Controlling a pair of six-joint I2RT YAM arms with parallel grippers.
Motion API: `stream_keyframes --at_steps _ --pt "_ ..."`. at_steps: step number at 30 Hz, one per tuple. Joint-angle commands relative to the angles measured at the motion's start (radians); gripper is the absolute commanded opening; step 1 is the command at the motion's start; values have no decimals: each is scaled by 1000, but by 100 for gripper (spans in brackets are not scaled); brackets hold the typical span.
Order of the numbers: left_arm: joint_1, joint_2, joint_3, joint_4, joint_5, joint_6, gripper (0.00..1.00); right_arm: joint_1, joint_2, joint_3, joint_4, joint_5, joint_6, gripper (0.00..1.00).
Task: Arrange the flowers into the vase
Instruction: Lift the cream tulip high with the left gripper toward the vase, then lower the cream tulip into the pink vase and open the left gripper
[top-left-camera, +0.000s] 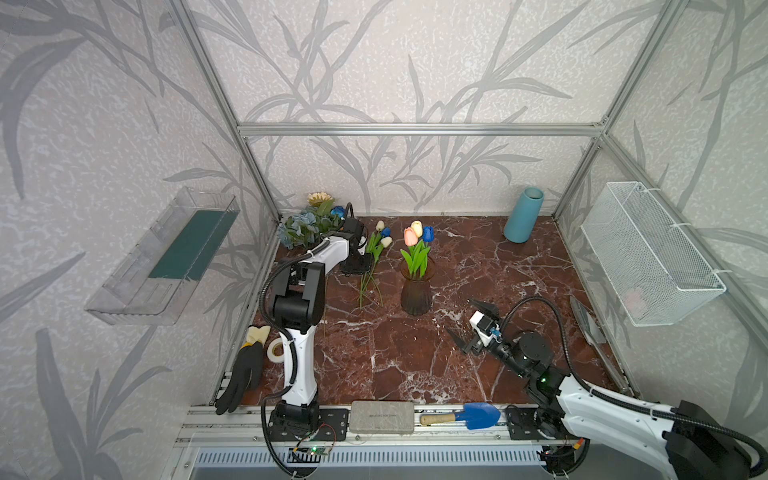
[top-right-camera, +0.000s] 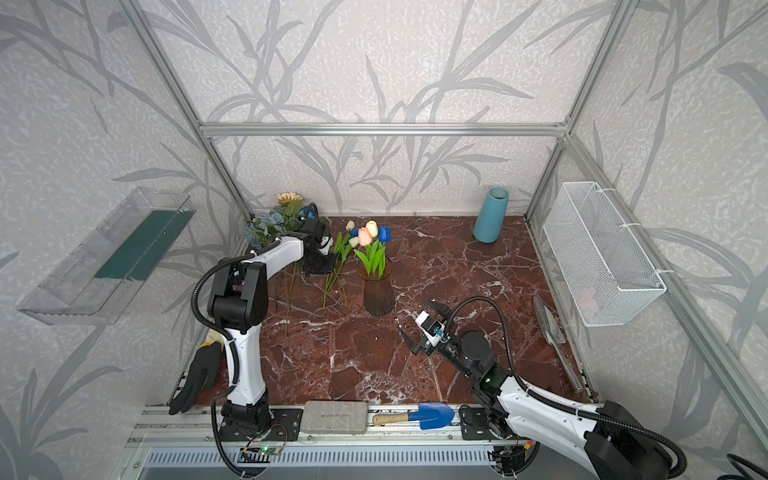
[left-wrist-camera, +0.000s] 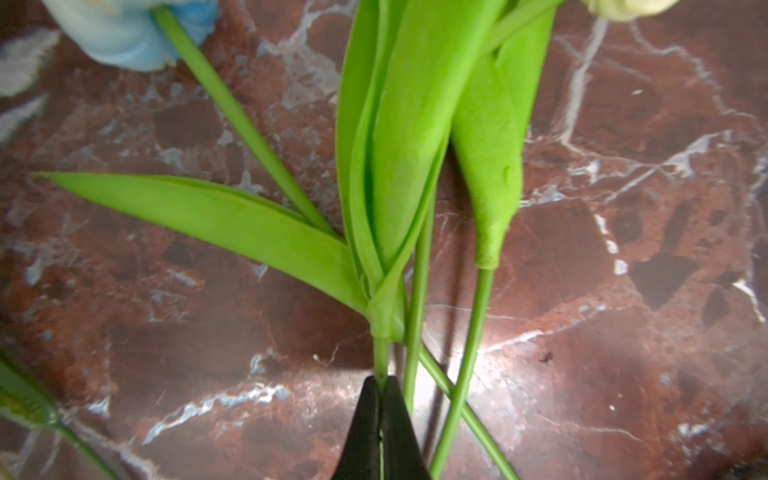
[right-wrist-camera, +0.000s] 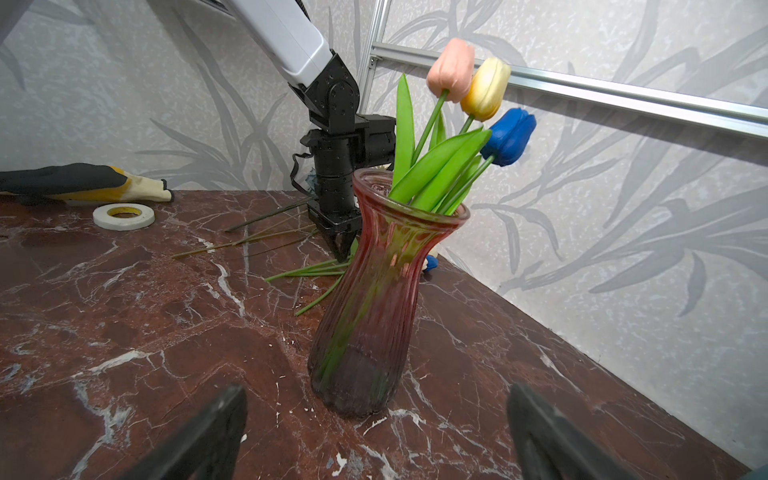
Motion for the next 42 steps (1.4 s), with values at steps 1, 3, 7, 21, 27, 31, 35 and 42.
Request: stream_keyframes --at_steps 1,3,7,21,27,31,35,42 --pt "-20 -105 -6 -26 -20 23 0 4 -3 8 17 13 -7 98" --pt "-31 -151 -13 -18 -36 26 0 4 4 11 23 13 -7 98" --pt "-51 -239 -36 10 -53 26 0 4 23 12 37 15 -8 98" --pt "-89 -791 -636 812 -36 -23 0 4 12 7 38 10 2 98" --pt "-110 -1003 -871 1218 -6 -15 0 4 12 3 43 15 -3 98" --pt "-146 -1080 -885 1286 68 23 0 4 22 2 50 18 -5 98" --pt "-209 -1125 -862 1276 108 62 0 4 44 7 67 7 2 98" --pt "-282 -1083 -806 1297 200 11 0 4 62 11 74 6 3 98"
